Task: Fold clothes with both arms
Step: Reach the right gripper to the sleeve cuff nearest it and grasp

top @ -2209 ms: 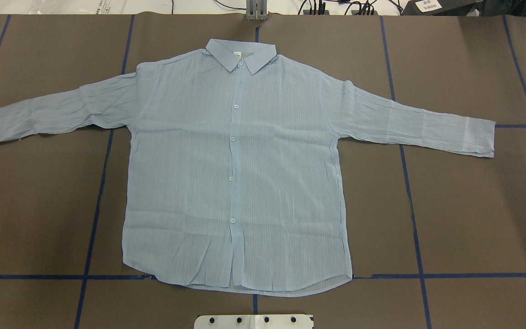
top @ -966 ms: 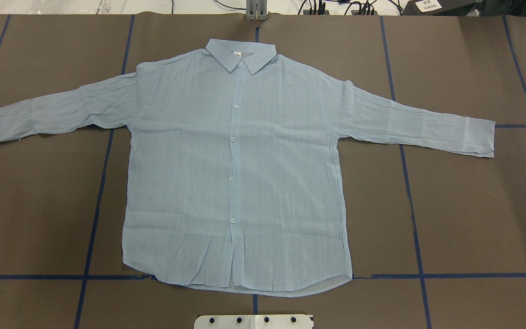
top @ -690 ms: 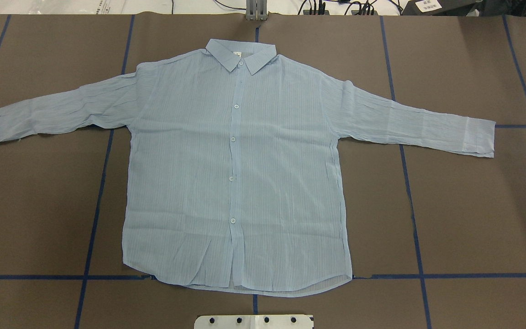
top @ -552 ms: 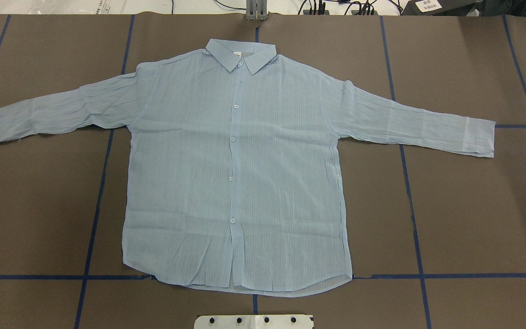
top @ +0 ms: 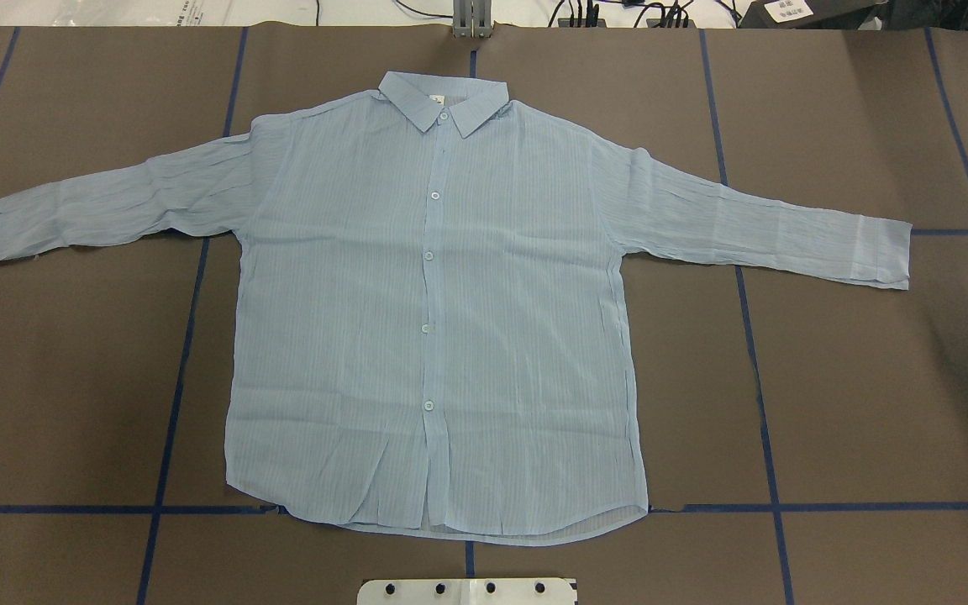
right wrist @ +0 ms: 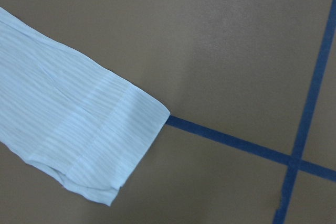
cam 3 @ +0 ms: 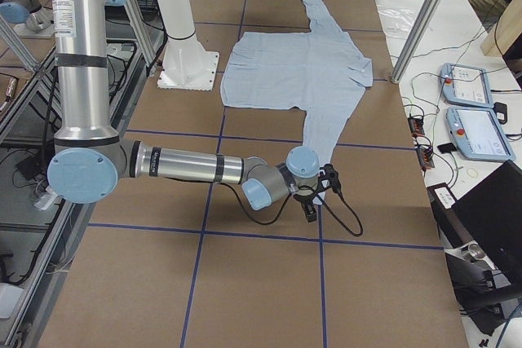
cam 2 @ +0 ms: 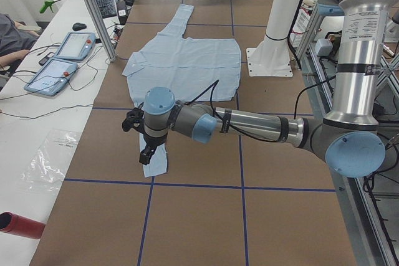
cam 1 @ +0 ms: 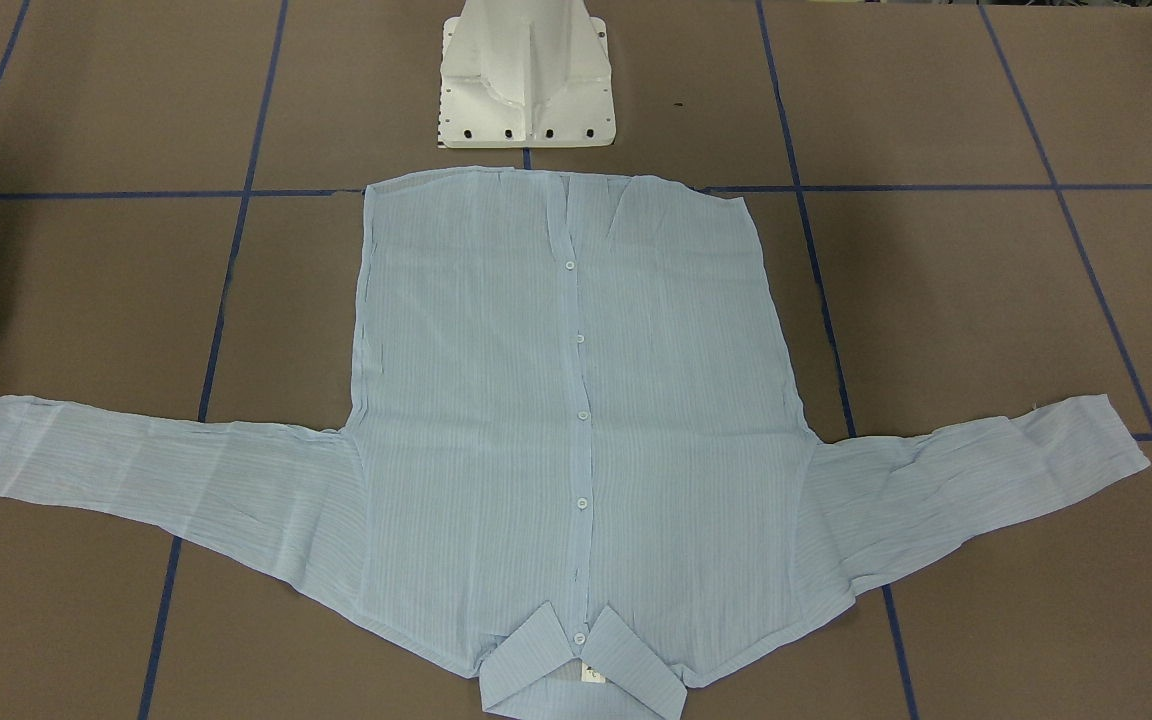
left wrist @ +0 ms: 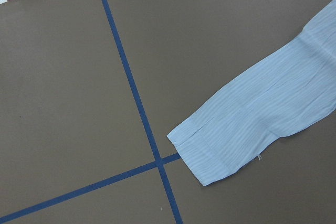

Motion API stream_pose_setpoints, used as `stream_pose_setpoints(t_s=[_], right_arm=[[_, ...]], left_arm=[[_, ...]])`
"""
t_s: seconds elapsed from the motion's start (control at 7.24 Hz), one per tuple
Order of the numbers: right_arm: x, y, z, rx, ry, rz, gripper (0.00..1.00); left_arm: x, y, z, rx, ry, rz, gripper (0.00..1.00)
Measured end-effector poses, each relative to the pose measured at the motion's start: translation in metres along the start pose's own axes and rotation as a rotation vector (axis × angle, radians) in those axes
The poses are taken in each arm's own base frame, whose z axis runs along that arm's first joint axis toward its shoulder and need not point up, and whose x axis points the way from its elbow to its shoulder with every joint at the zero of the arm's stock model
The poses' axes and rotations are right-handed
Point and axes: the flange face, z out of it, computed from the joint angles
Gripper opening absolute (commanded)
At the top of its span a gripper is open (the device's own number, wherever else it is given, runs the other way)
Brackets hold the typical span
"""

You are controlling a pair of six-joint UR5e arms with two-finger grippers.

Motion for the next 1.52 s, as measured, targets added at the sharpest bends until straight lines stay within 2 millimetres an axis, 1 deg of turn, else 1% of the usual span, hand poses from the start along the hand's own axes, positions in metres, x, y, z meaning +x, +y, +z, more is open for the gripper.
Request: stream_pose_setpoints(t_s=[0.14,0.28,0.55,0.69,0.83,1.1,1.24,1.38,1.52], right_arm=[[-0.017,-0.009,0.013,-0.013,-0.015,0.025,0.99],[-0.033,-0.012,0.025,-0.020,-0.030,0.058,0.99],[-0.066,-0.015,0.048,0.003,-0.033,0.150,0.99],[-0.078,-0.014,0.059,0.020,-0.018,0.181,0.99],[-0.082,-0.011,0.066,0.024,-0.006,0.198,0.96],[-0.074,0.001,0.075,0.005,0.006,0.214,0.92],[-0.069,0.006,0.079,-0.007,0.011,0.222,0.82],[-0.066,0.007,0.082,-0.015,0.015,0.228,0.67],[-0.064,0.008,0.083,-0.020,0.018,0.232,0.50]], left_arm=[[0.000,0.000,0.000,0.001,0.001,0.001,0.99],[0.000,0.000,0.000,0.002,0.001,0.002,0.99],[0.001,-0.001,-0.001,0.004,0.001,0.003,0.99],[0.001,-0.001,-0.001,0.005,0.001,0.003,0.99],[0.001,-0.001,-0.001,0.005,0.001,0.002,0.99],[0.001,-0.001,-0.001,0.005,0.001,0.002,0.99],[0.002,-0.001,-0.002,0.007,0.001,0.003,0.99],[0.002,-0.002,-0.002,0.008,0.001,0.005,0.99],[0.003,-0.003,-0.003,0.010,0.001,0.006,0.99]])
